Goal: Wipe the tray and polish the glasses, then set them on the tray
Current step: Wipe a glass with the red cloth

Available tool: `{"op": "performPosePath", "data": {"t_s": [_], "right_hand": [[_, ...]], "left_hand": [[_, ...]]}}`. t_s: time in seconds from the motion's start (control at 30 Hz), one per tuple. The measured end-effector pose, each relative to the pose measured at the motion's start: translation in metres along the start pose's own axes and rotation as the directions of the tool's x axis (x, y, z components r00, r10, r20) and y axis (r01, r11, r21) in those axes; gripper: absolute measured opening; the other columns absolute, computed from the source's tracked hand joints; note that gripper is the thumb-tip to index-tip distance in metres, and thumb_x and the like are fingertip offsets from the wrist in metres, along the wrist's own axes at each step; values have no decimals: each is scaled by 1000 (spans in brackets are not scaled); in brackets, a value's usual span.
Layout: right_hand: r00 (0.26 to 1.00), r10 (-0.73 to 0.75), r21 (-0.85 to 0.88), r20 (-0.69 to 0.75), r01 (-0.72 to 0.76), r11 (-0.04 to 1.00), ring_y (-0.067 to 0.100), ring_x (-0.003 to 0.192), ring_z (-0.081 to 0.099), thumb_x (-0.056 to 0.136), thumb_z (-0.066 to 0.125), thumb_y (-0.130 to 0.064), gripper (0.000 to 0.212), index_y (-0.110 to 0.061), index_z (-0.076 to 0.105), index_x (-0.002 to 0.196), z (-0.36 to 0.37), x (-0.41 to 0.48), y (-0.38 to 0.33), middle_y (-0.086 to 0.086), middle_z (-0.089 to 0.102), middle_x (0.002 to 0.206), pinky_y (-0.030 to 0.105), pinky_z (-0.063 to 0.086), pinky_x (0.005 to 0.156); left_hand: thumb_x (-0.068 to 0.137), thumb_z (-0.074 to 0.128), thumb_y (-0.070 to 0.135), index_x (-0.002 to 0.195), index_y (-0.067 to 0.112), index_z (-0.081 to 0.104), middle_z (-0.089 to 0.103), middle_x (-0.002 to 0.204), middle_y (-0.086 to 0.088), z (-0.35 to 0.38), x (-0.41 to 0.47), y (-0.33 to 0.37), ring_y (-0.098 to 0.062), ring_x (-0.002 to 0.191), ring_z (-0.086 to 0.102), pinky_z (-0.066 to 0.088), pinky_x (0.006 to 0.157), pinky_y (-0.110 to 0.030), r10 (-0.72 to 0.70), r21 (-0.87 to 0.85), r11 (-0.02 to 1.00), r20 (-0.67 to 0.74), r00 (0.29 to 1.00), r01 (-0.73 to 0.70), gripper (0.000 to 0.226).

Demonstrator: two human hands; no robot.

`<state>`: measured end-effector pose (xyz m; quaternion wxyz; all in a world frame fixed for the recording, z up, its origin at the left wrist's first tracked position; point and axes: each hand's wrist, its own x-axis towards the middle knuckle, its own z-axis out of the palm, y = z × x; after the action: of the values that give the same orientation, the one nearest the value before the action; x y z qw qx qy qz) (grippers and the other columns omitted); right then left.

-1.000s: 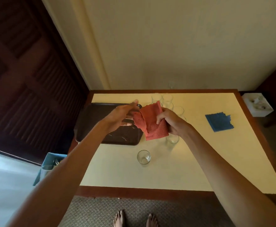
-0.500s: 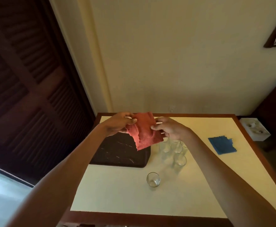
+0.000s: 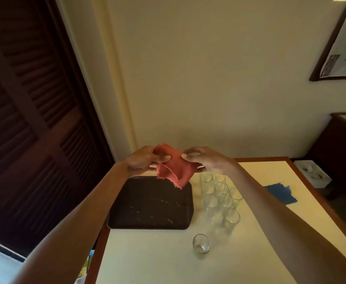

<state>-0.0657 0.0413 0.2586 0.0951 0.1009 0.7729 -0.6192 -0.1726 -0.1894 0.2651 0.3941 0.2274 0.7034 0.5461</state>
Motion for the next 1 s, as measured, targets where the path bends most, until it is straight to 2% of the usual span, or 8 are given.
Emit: {"op": "performPosePath", "data": {"t_s": [0.13, 0.23, 0.37, 0.53, 0.63, 0.73, 0.87, 1.0], "right_hand": [[987, 52, 274, 149, -92, 957, 28, 117, 66, 80, 75, -26, 54, -9, 58, 128, 10, -4, 25, 12, 67, 127, 39, 56, 93], [1000, 5, 448, 17, -12, 894, 32, 112, 67, 78, 78, -10, 48, -10, 56, 121, 24, 3, 27, 15, 65, 124, 49, 56, 93], [991, -16, 520, -134, 84, 850, 33, 108, 66, 83, 74, 4, 47, -9, 53, 122, 32, 14, 17, 19, 59, 128, 44, 61, 78], [989, 101, 437, 110, -139, 889, 24, 106, 70, 83, 69, 13, 36, 5, 62, 118, 31, 8, 16, 16, 71, 115, 30, 60, 85], [958, 246, 371, 145, -283, 885, 21, 104, 70, 83, 71, 10, 38, 8, 61, 120, 34, 6, 24, 15, 72, 113, 25, 59, 86], [978, 204, 402, 38, -202, 893, 21, 107, 68, 84, 71, 9, 47, 5, 58, 129, 37, 8, 31, 12, 71, 117, 31, 57, 91], [992, 100, 320, -81, -69, 945, 34, 118, 61, 88, 69, 4, 50, -4, 54, 135, 38, 9, 28, 12, 64, 127, 60, 47, 101], [993, 30, 230, -112, -4, 973, 36, 113, 65, 92, 69, -6, 41, -9, 56, 130, 37, 7, 23, 14, 63, 128, 59, 55, 91]], "left_hand": [[89, 74, 11, 121, 7, 68, 76, 111, -3, -9, -2, -4, -23, 108, 69, 53, 93, -39, 23, -5, 1000, -62, 998, -23, 32], [81, 80, 15, 132, 6, 63, 72, 125, -8, -14, -7, -8, -29, 121, 65, 54, 98, -42, 19, -48, 999, -112, 994, -25, 55], [91, 75, 23, 129, 12, 62, 69, 128, -9, -13, -9, -7, -26, 120, 65, 56, 96, -39, -27, -180, 984, -142, 990, 1, 42], [92, 74, 12, 124, 9, 66, 72, 123, -9, -16, -14, -13, -27, 115, 68, 58, 89, -38, -109, -164, 983, -128, 986, 88, 33], [92, 72, 2, 117, 12, 67, 68, 125, -10, -17, -17, -18, -29, 115, 64, 53, 97, -44, -140, -92, 987, -116, 983, 130, 28], [91, 71, -1, 122, 11, 66, 68, 128, -11, -16, -18, -24, -30, 116, 65, 54, 102, -47, -112, -92, 991, -140, 984, 100, 34], [92, 71, 2, 140, 10, 57, 66, 132, -8, -12, -17, -25, -27, 118, 67, 61, 91, -45, -34, -110, 994, -206, 978, 12, 50], [96, 68, 5, 142, 18, 51, 61, 137, -5, -9, -16, -21, -29, 123, 63, 57, 99, -54, -68, -104, 993, -166, 984, 51, 51]]}}
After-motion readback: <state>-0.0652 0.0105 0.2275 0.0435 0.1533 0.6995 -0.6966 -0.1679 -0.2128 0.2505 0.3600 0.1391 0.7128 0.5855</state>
